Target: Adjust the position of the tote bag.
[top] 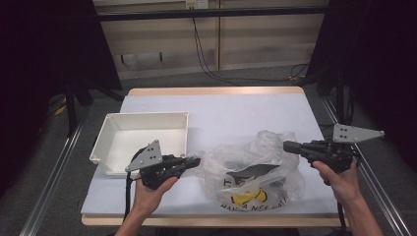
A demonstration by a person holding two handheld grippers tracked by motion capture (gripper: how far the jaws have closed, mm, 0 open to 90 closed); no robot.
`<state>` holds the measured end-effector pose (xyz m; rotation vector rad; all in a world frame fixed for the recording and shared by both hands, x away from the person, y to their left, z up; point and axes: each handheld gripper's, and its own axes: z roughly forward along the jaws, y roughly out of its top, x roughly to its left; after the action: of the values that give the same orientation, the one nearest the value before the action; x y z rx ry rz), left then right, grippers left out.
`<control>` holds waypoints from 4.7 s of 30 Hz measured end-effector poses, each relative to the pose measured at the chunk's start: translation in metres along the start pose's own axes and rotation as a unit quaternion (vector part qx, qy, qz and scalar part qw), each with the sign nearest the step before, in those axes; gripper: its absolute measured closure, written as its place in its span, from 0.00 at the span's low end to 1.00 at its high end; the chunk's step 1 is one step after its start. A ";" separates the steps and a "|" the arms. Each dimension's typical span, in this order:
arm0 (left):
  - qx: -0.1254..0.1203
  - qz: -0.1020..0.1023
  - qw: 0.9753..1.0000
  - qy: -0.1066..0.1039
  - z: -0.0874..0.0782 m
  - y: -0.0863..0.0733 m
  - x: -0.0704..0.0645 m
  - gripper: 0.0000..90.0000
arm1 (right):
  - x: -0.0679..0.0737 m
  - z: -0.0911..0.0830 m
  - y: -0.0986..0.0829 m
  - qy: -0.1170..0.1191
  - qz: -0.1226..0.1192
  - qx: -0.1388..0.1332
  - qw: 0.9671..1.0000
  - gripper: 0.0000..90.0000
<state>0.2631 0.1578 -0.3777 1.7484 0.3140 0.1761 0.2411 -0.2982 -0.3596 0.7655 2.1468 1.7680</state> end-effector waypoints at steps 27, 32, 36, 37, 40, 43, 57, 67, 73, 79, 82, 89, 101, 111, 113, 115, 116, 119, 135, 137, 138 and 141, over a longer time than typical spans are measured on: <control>0.036 0.006 0.999 0.040 -0.022 -0.008 0.007 1.00 | -0.016 -0.085 -0.045 -0.128 0.024 0.025 0.991 1.00; 0.059 -0.008 0.997 0.049 -0.025 -0.027 0.008 1.00 | -0.018 -0.085 -0.055 -0.133 0.036 0.034 0.990 1.00; 0.075 -0.005 0.997 0.034 -0.016 -0.035 0.003 1.00 | -0.016 -0.076 -0.063 -0.118 0.041 0.044 0.991 1.00; 0.084 -0.001 0.996 0.031 -0.013 -0.036 0.001 1.00 | -0.015 -0.073 -0.064 -0.116 0.039 0.049 0.991 1.00; 0.117 0.006 0.992 0.044 -0.006 -0.047 0.000 1.00 | -0.014 -0.061 -0.070 -0.107 0.035 0.069 0.991 1.00; 0.131 0.008 0.990 0.048 -0.004 -0.052 0.003 1.00 | -0.014 -0.055 -0.074 -0.107 0.034 0.082 0.990 1.00; 0.224 0.020 0.973 0.042 0.011 -0.079 0.003 1.00 | -0.027 -0.034 -0.103 -0.124 0.026 0.161 0.979 1.00; 0.274 0.011 0.960 0.045 0.019 -0.091 0.014 1.00 | -0.032 -0.025 -0.122 -0.136 0.022 0.209 0.968 1.00; 0.290 -0.003 0.956 0.048 0.015 -0.097 0.015 1.00 | -0.035 -0.022 -0.129 -0.148 0.023 0.233 0.961 1.00; 0.280 -0.017 0.959 0.044 0.018 -0.097 0.018 1.00 | -0.034 -0.021 -0.129 -0.149 0.020 0.231 0.961 1.00; 0.261 -0.022 0.964 0.041 0.015 -0.094 0.017 0.96 | -0.032 -0.025 -0.124 -0.142 0.018 0.207 0.968 1.00; 0.201 -0.041 0.978 0.037 0.001 -0.087 0.014 0.75 | -0.024 -0.032 -0.115 -0.148 0.026 0.167 0.974 0.83; 0.134 -0.060 0.988 0.046 -0.020 -0.073 0.005 0.45 | -0.008 -0.061 -0.097 -0.165 0.048 0.097 0.980 0.69; 0.111 -0.049 0.991 0.061 -0.030 -0.047 0.011 0.39 | 0.005 -0.061 -0.078 -0.137 0.043 0.075 0.987 0.68; 0.110 -0.039 0.992 0.053 -0.025 -0.040 0.011 0.51 | 0.008 -0.058 -0.069 -0.131 0.036 0.070 0.988 0.72; 0.119 -0.029 0.992 0.035 -0.014 -0.035 0.011 0.61 | 0.008 -0.056 -0.065 -0.121 0.034 0.063 0.990 0.76; 0.119 -0.029 0.992 0.035 -0.014 -0.035 0.011 0.65 | 0.008 -0.056 -0.065 -0.121 0.034 0.063 0.990 0.76; 0.137 -0.019 0.990 0.021 0.001 -0.033 0.014 0.75 | 0.009 -0.050 -0.062 -0.108 0.031 0.065 0.991 0.79; 0.214 0.022 0.976 -0.024 0.077 -0.005 0.031 0.78 | 0.020 0.015 -0.058 -0.022 -0.006 0.151 0.988 0.85; 0.223 0.018 0.974 -0.022 0.086 -0.005 0.032 0.74 | 0.020 0.020 -0.059 -0.019 -0.012 0.163 0.986 0.84; 0.229 0.024 0.973 -0.020 0.088 -0.004 0.032 0.71 | 0.019 0.023 -0.059 -0.014 -0.013 0.168 0.986 0.83; 0.231 0.021 0.973 -0.018 0.094 0.001 0.038 0.62 | 0.018 0.028 -0.061 -0.016 -0.021 0.174 0.984 0.78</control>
<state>0.3261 0.0813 -0.3980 2.2179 0.3069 0.1065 0.2264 -0.2729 -0.4223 0.8126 2.4640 1.3641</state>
